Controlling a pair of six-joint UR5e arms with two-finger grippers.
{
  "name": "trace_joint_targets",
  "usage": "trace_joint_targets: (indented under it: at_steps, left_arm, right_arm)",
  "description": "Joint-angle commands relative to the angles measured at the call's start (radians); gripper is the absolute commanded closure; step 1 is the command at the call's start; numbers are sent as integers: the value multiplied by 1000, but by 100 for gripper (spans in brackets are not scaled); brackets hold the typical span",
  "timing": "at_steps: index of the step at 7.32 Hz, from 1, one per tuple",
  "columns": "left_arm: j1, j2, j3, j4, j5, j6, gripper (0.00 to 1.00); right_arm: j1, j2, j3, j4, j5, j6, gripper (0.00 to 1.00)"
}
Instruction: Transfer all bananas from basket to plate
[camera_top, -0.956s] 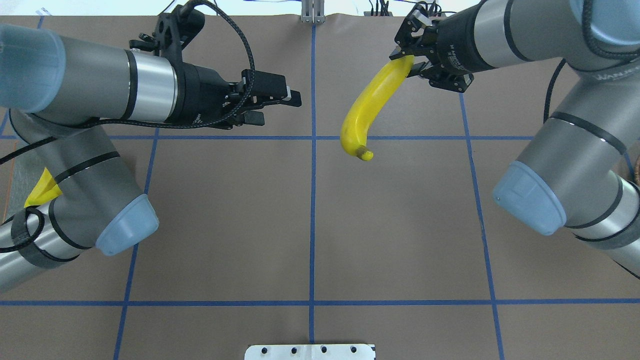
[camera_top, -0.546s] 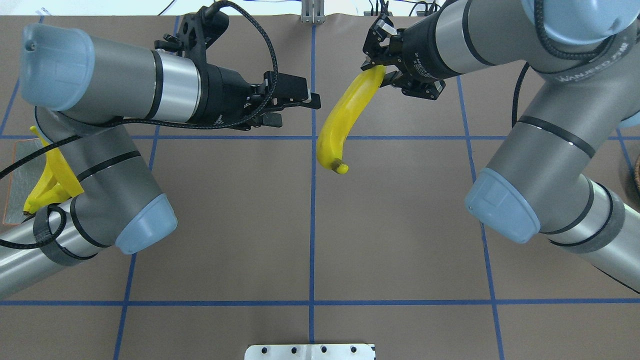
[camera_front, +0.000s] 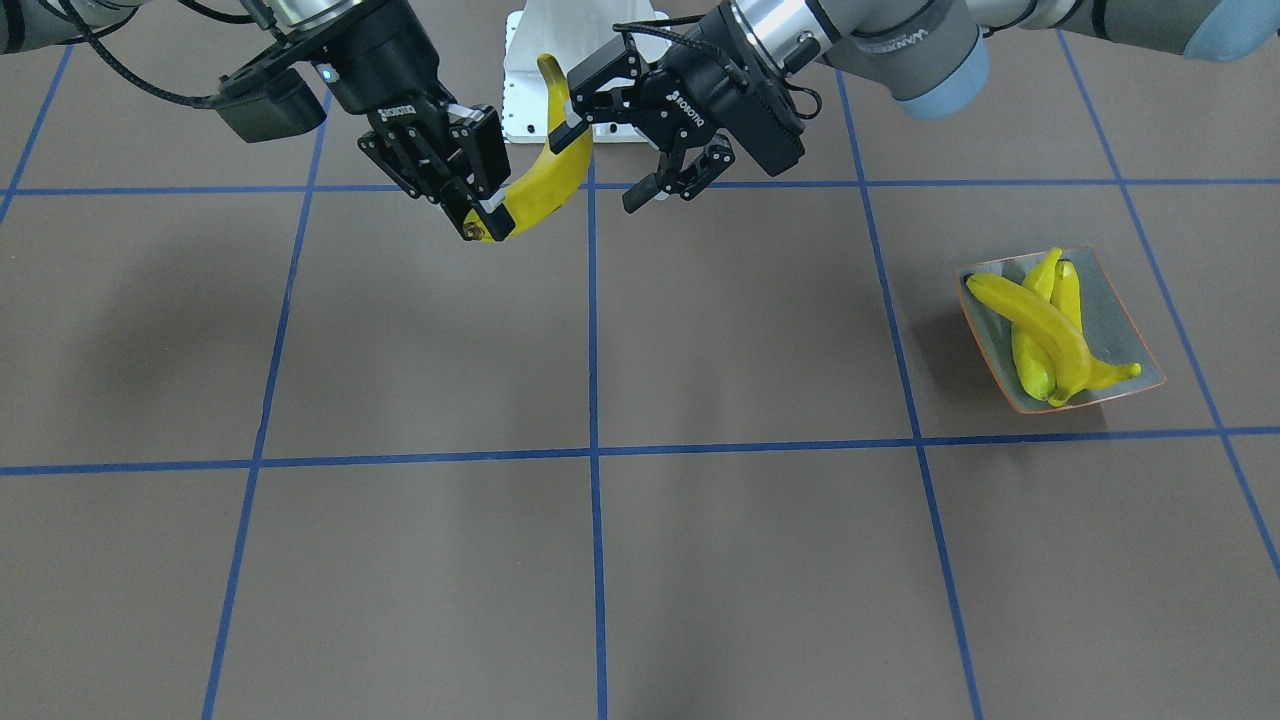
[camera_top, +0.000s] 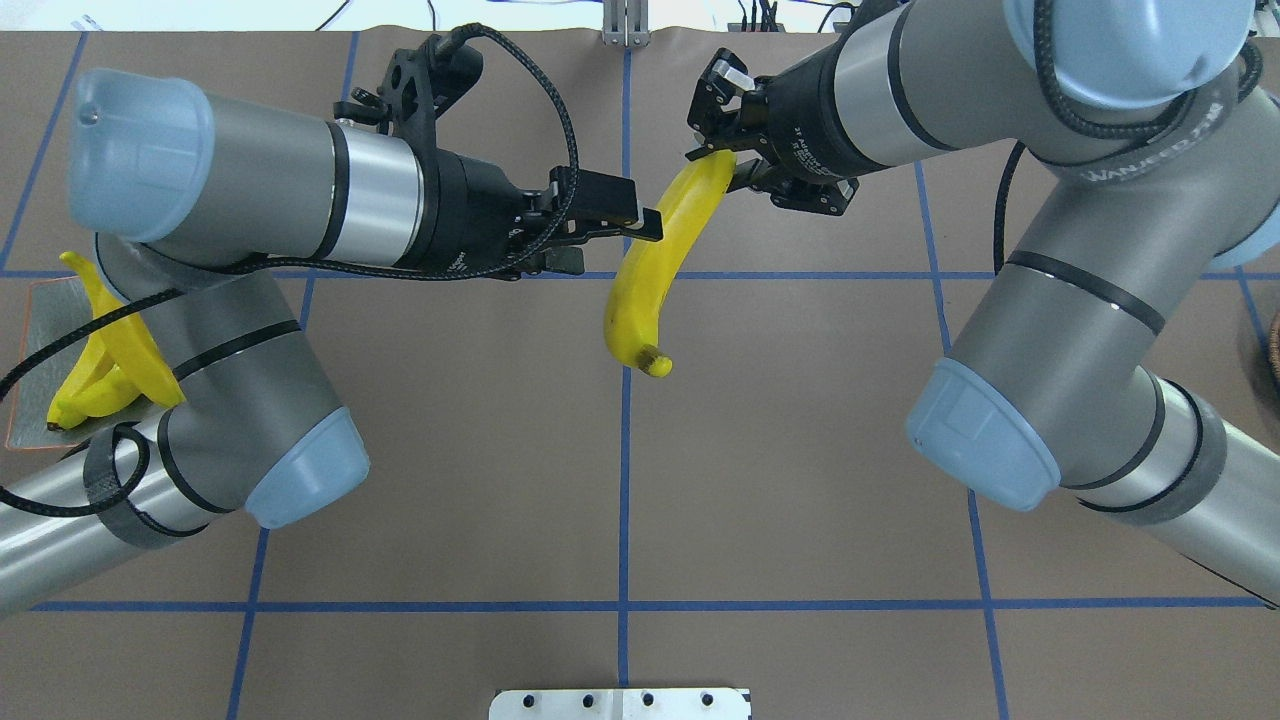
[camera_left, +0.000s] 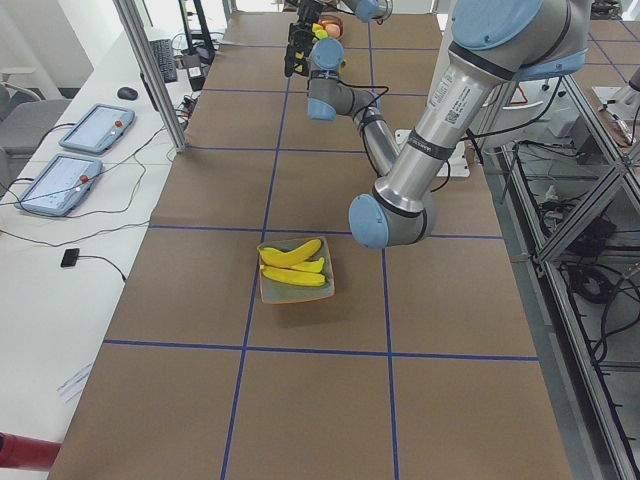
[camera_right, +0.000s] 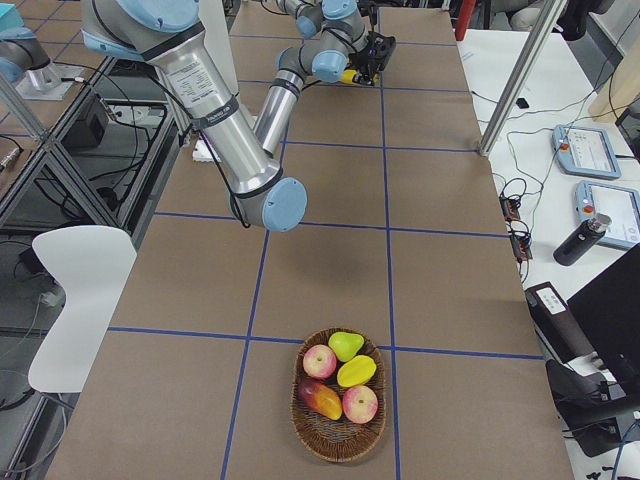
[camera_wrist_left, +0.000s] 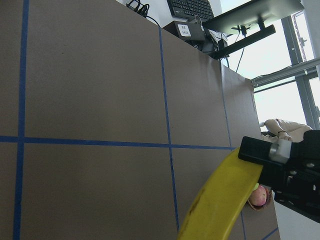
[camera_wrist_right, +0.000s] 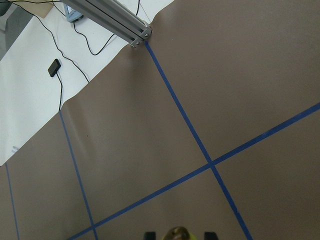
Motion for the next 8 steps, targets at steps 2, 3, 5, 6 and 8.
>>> trace_joint_targets:
  at_steps: [2,3,5,6,8]
  left_arm:
    - [12,1,-7,-2,0,14,4]
    - [19,1,-10,-3,-2,20,28]
    - [42,1,-14,-3,-2,58,90]
    - [48,1,-14,-5,-2,60,100]
    - [48,4,-16,-6,-2,77,100]
  right_arm:
    - [-13,16,8,6,-4,-8,100]
    - [-17,16,8,11,-4,-17,100]
    - [-36,14,4,57,-9,-20,100]
    - [-36,14,5,57,-7,-27,100]
    - [-36,14,5,59,-15,-40,2]
